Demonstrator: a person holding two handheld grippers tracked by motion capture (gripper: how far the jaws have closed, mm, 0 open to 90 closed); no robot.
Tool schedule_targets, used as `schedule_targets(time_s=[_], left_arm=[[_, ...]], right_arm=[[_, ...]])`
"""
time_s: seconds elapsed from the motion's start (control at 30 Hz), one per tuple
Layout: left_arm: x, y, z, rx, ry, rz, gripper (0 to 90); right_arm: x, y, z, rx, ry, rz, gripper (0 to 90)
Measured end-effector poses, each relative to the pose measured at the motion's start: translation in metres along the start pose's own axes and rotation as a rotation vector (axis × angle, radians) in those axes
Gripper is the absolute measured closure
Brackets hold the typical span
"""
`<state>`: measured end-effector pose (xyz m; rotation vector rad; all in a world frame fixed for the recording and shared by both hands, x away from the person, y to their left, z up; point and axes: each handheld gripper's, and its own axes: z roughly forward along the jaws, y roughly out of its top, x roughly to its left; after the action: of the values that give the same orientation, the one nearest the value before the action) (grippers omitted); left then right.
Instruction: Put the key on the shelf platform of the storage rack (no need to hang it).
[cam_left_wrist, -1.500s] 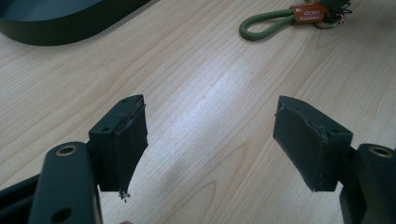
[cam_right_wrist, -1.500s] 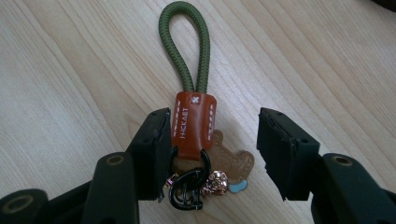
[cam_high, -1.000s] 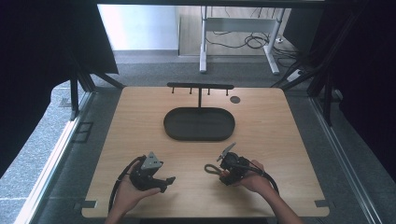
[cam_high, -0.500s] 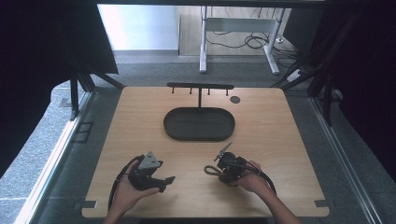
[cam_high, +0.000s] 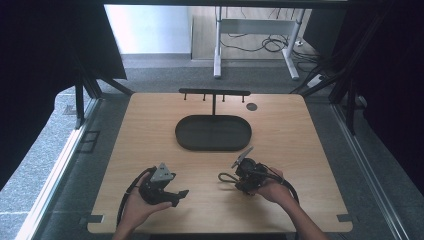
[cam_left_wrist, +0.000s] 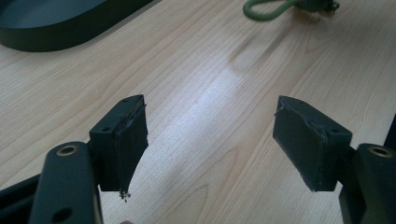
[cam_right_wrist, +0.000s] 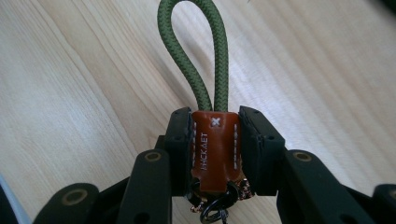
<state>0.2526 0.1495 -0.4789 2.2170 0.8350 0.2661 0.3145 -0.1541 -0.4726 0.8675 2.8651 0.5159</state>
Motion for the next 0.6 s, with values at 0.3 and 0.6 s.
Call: schedule_targets(time_s=[0.3, 0.6], left_arm=[[0.000, 0.000, 0.000, -0.002, 0.001, 0.000, 26.9], [-0.001, 0.000, 0.002, 0.007, 0.001, 0.002, 26.9]], right_arm=[[-0.004, 0.009, -0.029, -0.046, -0.028, -0.033, 67.2], [-0.006, 0.012, -0.038, -0.057, -0.030, -0.053, 67.2]])
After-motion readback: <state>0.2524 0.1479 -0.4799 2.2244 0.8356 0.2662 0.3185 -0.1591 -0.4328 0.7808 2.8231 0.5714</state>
